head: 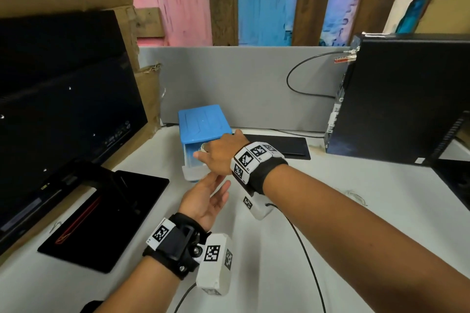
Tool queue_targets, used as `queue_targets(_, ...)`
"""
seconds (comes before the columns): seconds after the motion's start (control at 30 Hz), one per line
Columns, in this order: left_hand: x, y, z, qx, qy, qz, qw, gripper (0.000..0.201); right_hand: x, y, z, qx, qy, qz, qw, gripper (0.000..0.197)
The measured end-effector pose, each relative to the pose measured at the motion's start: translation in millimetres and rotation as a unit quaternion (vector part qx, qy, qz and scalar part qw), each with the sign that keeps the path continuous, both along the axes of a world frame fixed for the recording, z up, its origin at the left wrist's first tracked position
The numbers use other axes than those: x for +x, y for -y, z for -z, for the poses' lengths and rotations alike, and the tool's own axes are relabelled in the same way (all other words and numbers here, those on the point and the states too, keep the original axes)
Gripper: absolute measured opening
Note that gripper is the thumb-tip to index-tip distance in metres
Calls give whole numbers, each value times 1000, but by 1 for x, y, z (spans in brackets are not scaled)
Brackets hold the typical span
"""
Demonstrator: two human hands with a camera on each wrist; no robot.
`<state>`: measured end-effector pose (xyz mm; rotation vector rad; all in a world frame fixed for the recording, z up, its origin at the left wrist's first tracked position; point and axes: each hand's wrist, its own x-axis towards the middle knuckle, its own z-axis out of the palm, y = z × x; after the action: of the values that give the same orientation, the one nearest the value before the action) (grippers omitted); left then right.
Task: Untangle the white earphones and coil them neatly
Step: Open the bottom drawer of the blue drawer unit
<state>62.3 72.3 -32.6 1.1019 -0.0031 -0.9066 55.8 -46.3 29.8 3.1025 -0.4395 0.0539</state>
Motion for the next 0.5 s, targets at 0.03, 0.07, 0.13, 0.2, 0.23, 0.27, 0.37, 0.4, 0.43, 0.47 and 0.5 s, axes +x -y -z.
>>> queue_targets(0.03,2,2,-2,0,6,-1,1000,29,0,1,-1,5,-19,-1,1000,62)
queue_targets(0.07,4,5,-5,1,11,-2,1000,28,1,1,0,9,-29,0,1000,65)
queue_targets(0.13,9,11,-7,10,23,-8,1000,26,3,1,2,23,-24,6,999,68)
queue_targets(0.2,15,16,-8,26,32,-15,999,24,0,-1,-1,36,8,7,999,61)
queue_targets(0.23,18,19,-8,36,33,-19,999,24,-5,-2,-4,41,22,2,999,55)
queue_targets(0.27,21,22,-10,45,31,-19,998,23,-11,-1,-7,46,37,-6,998,51)
queue_targets(0.37,31,31,-12,57,16,-1,998,26,-44,9,-15,82,110,-24,990,48)
queue_targets(0.4,35,34,-12,52,4,4,999,34,-58,17,-15,99,143,-20,985,47)
queue_targets(0.43,38,37,-12,42,-13,5,999,42,-73,26,-14,117,177,-10,977,43)
queue_targets(0.47,42,39,-10,29,-32,1,999,48,-89,39,-12,139,200,15,970,37)
queue_targets(0.5,44,42,-9,19,-48,-4,999,50,-106,53,-11,165,210,51,962,33)
